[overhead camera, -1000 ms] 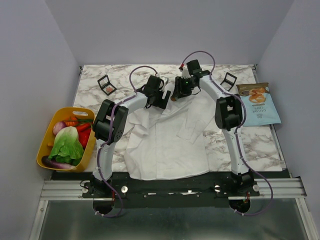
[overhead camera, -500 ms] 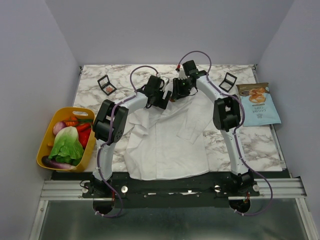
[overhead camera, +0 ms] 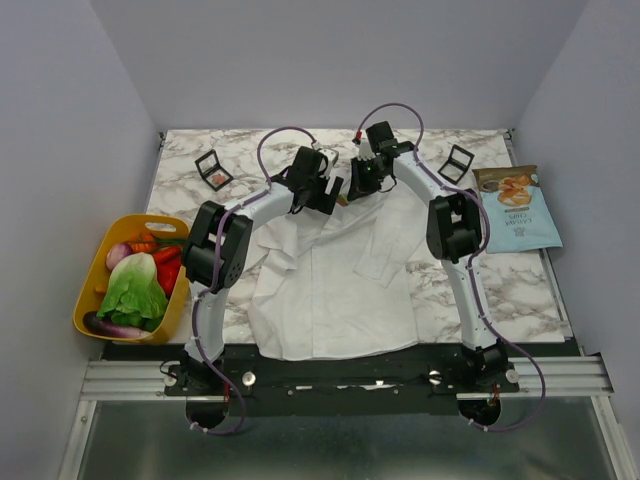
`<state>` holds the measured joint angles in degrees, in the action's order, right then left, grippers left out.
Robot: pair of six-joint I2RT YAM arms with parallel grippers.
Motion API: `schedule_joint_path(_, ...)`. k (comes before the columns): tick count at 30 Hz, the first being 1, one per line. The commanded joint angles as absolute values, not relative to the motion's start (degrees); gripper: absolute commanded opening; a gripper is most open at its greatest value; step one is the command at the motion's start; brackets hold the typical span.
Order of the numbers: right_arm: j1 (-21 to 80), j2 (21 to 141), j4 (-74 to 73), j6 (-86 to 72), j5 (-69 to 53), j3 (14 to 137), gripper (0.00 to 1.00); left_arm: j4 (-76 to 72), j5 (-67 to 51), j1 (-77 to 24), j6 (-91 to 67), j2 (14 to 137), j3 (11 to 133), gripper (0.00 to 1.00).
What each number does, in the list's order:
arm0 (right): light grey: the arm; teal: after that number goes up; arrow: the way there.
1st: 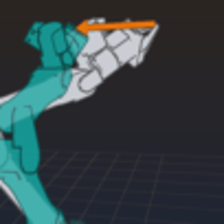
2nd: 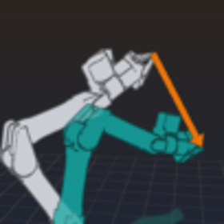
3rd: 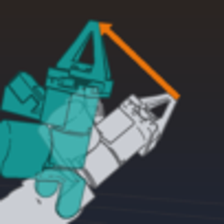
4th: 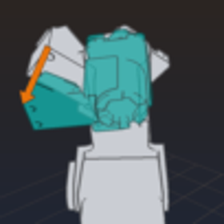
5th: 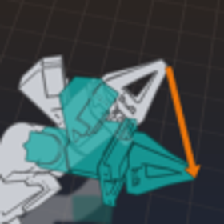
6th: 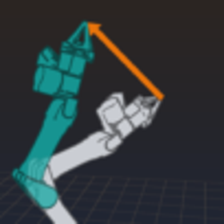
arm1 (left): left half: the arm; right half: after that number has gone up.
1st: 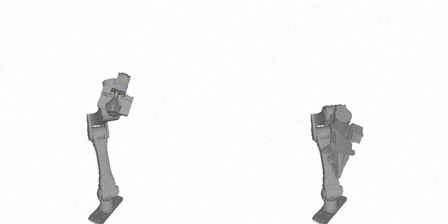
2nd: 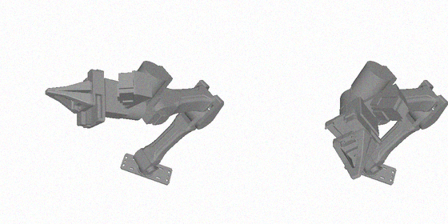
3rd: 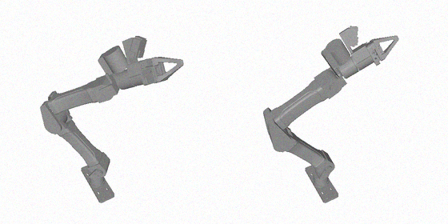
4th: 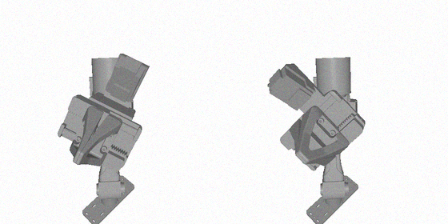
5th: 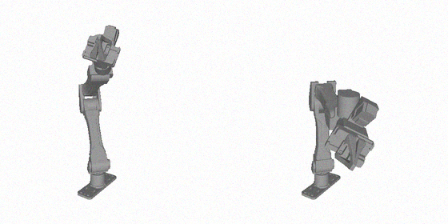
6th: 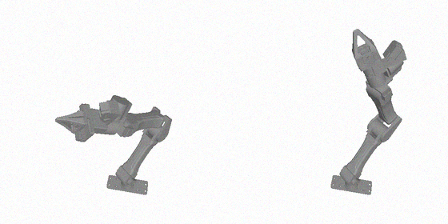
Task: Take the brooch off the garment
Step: Remove the brooch from the clothes.
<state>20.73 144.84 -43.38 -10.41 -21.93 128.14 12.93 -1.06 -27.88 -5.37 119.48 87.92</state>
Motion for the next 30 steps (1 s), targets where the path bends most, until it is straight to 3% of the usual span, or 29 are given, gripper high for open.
schedule_joint_path(1, 21.4, 144.6, -46.4, -9.7, -24.8, 126.5, 0.13, 12.1, -0.8, -28.1, -4.7, 116.7, 87.0, 0.99)
schedule_joint_path(12, 21.4, 141.2, -45.1, -9.0, -26.9, 126.0, 0.0, 12.1, -0.4, -28.0, -4.6, 116.5, 86.9, 0.99)
schedule_joint_path(23, 21.4, 141.0, -44.4, -8.9, -26.0, 125.5, 0.01, 13.4, -3.7, -27.3, -4.4, 116.8, 90.7, 0.99)
schedule_joint_path(26, 21.4, 140.8, -44.5, -8.3, -25.2, 125.9, 0.11, 13.6, -5.1, -27.2, -4.7, 117.0, 91.9, 0.99)
schedule_joint_path(27, 21.4, 140.6, -44.6, -7.8, -25.1, 126.2, 0.16, 14.0, -5.1, -27.2, -4.8, 117.2, 92.4, 0.99)
schedule_joint_path(28, 21.4, 140.5, -44.8, -7.4, -24.0, 126.6, 0.29, 14.1, -5.2, -27.2, -5.2, 117.7, 92.8, 0.99)
schedule_joint_path(30, 21.4, 140.5, -45.8, -5.8, -22.2, 128.3, 0.4, 14.4, -5.4, -27.1, -6.0, 118.3, 93.3, 0.99)
